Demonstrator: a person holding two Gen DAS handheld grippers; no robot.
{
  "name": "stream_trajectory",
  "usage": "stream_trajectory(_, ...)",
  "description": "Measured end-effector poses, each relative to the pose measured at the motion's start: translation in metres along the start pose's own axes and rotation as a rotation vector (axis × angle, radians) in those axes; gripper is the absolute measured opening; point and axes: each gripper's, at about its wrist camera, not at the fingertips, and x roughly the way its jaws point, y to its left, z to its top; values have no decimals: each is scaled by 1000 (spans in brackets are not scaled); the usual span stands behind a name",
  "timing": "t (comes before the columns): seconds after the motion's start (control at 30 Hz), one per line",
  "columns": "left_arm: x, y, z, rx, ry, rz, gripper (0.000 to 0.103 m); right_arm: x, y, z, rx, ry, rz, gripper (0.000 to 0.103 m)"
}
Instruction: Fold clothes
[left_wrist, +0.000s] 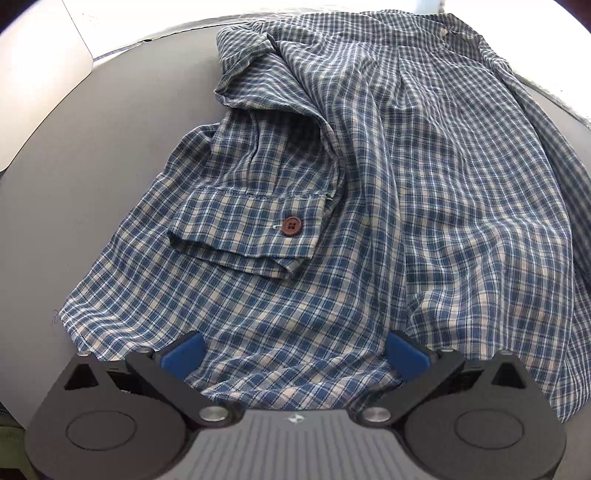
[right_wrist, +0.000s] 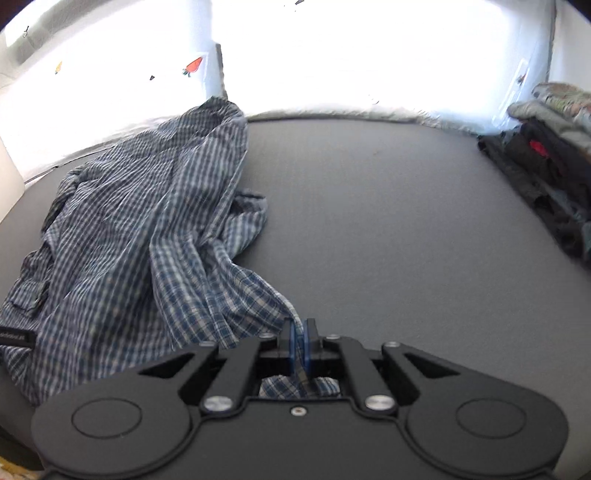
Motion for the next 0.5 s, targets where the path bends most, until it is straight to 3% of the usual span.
stream_trajectory(0.17,0,0,1,0,8,-2,103,11,-73,58,14,-129,-326,5)
stream_trajectory(0.23,0,0,1,1,10,-2,103,23,-98,75,29,-130,-458,5)
stream_trajectory(0.3,1,0,1,1,12,-3,103,36,-111,84,18,-96,-515,10)
stream_trajectory(0.4,1,1,1,-2,17,-2,103,41,-102,77,28,-77,-477,27)
stream_trajectory(0.43,1,1,1,-4,17,-2,103,42,-94,71,39,-70,-427,38)
stream_trajectory(0.5,1,0,1,-9,19,1,103,48,-72,54,65,-42,-284,44)
